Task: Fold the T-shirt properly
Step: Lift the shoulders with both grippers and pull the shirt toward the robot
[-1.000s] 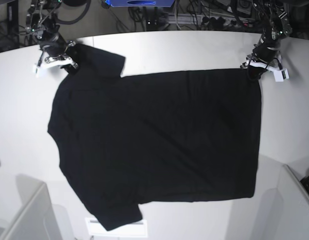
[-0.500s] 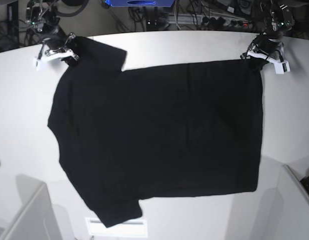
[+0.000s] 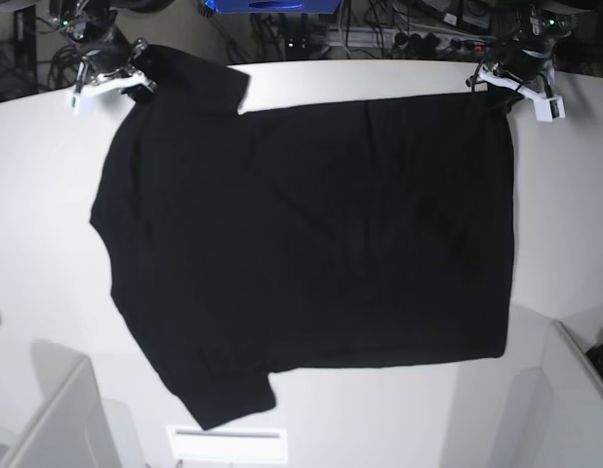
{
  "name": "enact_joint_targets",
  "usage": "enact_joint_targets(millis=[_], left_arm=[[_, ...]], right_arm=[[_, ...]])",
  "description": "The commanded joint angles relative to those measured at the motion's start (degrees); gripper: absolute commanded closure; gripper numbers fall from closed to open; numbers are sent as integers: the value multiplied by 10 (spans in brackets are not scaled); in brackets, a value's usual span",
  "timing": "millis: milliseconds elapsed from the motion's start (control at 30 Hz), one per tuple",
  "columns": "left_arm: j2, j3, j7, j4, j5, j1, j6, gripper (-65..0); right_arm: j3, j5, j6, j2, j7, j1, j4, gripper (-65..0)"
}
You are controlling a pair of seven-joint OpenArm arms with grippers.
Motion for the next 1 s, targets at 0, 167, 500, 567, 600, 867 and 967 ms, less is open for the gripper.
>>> enact_joint_targets(millis=[0,167,500,567,600,867,967], left_arm=[[-7,-5,-10,10,-4,10,-1,0],[-7,-5,-10,10,-4,25,-1,0],[-5,-5,-11,73,-4,25,-1,0],[-6,-5,-11,81,-4,19,-1,0],[-6,-5,-8,84,-4,14,-1,0],[-6,-5,-7,87,-4,-18,1,0],[-6,-5,-7,87,-4,-31,2,0]], right_arm=[[2,-14,-13,3,-14,-13,9,0],[2,-13,-13,1,-14,-28,45,0],[2,-12,-13,0,-14,-19,105,0],[2,-12,-13,0,-14,-11,111,0],[2,-12,-13,2,-14,-7,115,0],[2,-12,-13,2,-17,26,124,0],[2,-12,-13,2,-18,39,124,0]])
